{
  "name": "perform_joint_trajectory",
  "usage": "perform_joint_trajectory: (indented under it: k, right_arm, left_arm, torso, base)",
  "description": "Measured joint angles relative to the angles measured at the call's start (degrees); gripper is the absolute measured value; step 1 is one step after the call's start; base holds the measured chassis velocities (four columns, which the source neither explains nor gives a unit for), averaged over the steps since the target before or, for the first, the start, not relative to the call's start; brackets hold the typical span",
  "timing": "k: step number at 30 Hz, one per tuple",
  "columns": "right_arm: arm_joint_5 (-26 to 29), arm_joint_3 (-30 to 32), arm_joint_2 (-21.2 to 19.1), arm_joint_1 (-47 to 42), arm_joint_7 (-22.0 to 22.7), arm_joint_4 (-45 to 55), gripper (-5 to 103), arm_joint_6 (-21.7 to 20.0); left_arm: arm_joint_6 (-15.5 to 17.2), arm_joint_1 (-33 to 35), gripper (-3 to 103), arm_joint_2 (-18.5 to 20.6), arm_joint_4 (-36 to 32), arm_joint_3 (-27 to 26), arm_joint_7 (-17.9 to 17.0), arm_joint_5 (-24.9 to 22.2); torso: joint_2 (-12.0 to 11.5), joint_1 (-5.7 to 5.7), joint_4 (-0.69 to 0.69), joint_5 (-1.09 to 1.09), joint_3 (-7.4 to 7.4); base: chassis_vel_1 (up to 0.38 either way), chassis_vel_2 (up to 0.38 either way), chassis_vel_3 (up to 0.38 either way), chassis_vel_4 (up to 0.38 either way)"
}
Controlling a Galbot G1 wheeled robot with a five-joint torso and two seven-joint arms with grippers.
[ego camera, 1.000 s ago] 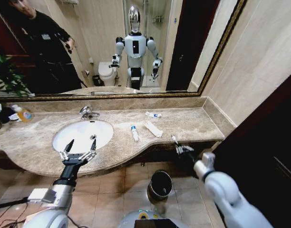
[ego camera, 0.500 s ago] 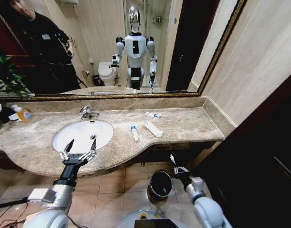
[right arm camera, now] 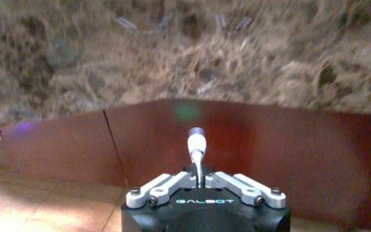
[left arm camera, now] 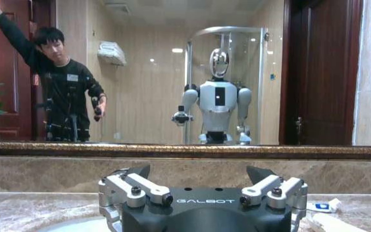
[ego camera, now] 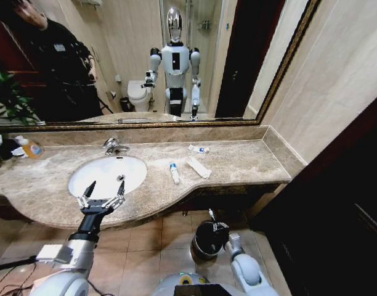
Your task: Pick up the trash from the sink and place it in the trash bin.
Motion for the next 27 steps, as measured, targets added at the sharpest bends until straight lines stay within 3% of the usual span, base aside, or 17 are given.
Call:
perform_joint_trajectory:
  k: [3, 10, 17, 27]
  right_arm:
    - [-3.4, 1.3, 2.9, 3.1, -2.4, -9.0, 2, 4.5]
    - [-6.5, 2.6, 4.3, 8.2, -5.5, -20.3, 2, 9.9]
    - [-8.3, 3.0, 4.4, 11.6, -6.6, -26.4, 2, 11.9]
    - [-9.0, 3.6, 3.9, 13.4, -0.6, -30.0, 2, 9.9]
  left_arm:
    - [0.0, 0.0, 100, 0.0, 0.0, 0.0, 0.0, 0.0]
    - [0.0, 0.0, 100, 0.0, 0.0, 0.0, 0.0, 0.0]
    - [0.0, 0.0, 100, 0.0, 0.0, 0.0, 0.0, 0.0]
    - [0.0, 0.0, 100, 0.0, 0.0, 0.0, 0.0, 0.0]
  torso:
    - [0.0, 0.00, 0.00, 0.00, 0.00]
    - [0.0, 0.00, 0.00, 0.00, 0.00]
    - [0.0, 0.00, 0.00, 0.00, 0.00]
    - [0.0, 0.00, -0.01, 0.00, 0.00]
  base:
    - [0.000, 0.000, 0.000, 0.000]
    - [0.000, 0.000, 0.000, 0.000]
    - [0.000, 0.000, 0.000, 0.000]
    - [0.000, 0.000, 0.000, 0.000]
